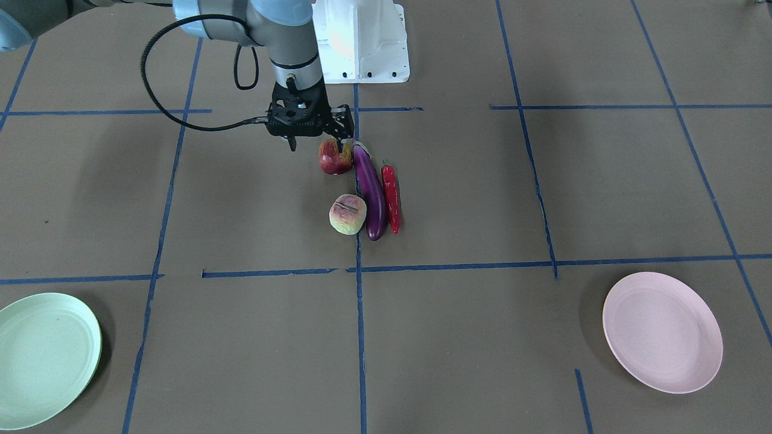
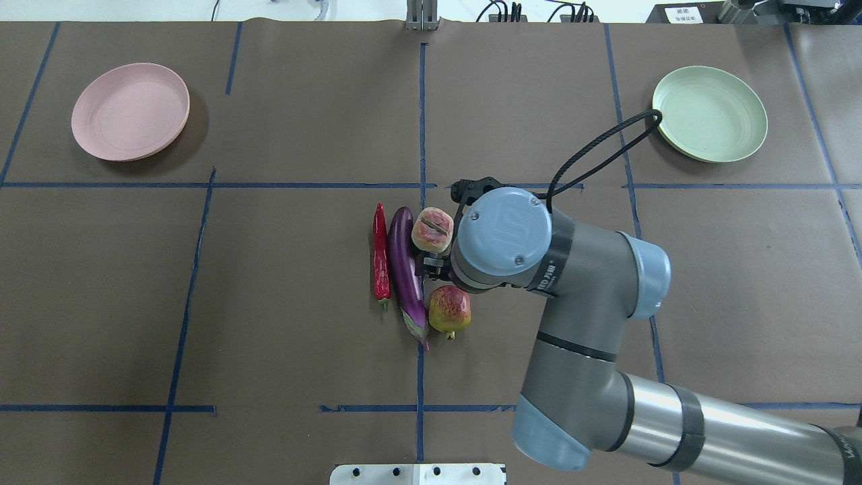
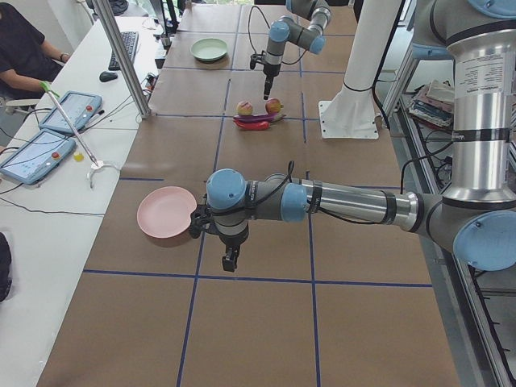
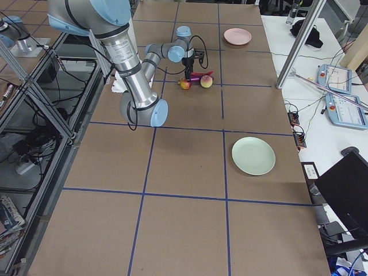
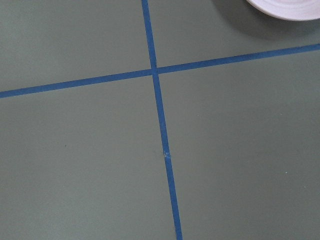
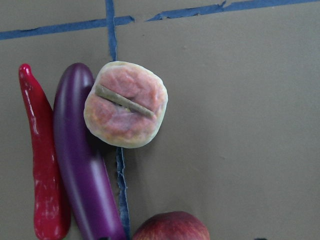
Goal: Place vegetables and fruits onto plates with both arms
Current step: 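Reach the right gripper down and grasp the red-yellow pomegranate, then carry pomegranate to green plate with right gripper while left arm approaches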
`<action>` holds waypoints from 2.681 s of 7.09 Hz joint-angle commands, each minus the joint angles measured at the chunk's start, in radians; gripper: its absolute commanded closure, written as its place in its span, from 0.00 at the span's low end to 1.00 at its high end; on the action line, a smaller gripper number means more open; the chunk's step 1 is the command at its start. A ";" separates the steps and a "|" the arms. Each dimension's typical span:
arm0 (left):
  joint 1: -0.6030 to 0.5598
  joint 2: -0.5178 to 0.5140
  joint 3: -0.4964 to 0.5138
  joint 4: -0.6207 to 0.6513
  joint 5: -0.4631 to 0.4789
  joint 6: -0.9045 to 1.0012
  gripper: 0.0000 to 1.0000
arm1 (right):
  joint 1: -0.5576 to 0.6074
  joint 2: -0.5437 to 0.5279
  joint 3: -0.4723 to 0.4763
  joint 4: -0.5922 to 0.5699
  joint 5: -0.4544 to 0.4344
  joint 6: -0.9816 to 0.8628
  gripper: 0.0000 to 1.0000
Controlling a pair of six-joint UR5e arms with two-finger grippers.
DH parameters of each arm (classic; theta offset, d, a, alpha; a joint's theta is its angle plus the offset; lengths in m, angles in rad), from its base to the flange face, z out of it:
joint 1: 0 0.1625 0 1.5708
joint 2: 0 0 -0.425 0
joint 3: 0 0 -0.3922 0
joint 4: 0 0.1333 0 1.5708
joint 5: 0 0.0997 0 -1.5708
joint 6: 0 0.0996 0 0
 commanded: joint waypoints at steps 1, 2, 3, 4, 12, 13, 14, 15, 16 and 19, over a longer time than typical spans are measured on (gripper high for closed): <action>0.001 0.002 -0.002 0.000 -0.011 0.000 0.00 | -0.018 0.027 -0.064 -0.008 -0.021 -0.029 0.01; 0.001 0.002 -0.002 0.000 -0.023 0.000 0.00 | -0.035 0.025 -0.067 -0.040 -0.027 -0.072 0.01; 0.000 0.002 -0.002 0.000 -0.023 0.000 0.00 | -0.059 0.028 -0.077 -0.039 -0.060 -0.079 0.01; 0.001 0.000 -0.002 0.000 -0.023 0.000 0.00 | -0.063 0.027 -0.081 -0.039 -0.061 -0.079 0.01; 0.000 0.002 -0.014 0.000 -0.044 0.000 0.00 | -0.037 -0.004 -0.033 -0.058 -0.045 -0.074 1.00; 0.000 0.002 -0.016 0.000 -0.044 0.000 0.00 | 0.013 -0.103 0.121 -0.124 -0.001 -0.091 1.00; 0.000 0.002 -0.020 0.000 -0.044 0.000 0.00 | 0.103 -0.161 0.185 -0.146 0.027 -0.173 1.00; 0.000 0.006 0.001 0.000 -0.073 0.000 0.00 | 0.205 -0.210 0.175 -0.146 0.030 -0.285 1.00; 0.009 0.003 -0.005 -0.008 -0.119 -0.002 0.00 | 0.313 -0.222 0.117 -0.141 0.042 -0.433 1.00; 0.195 -0.011 -0.028 -0.265 -0.138 -0.305 0.00 | 0.623 -0.178 -0.280 0.090 0.161 -0.715 1.00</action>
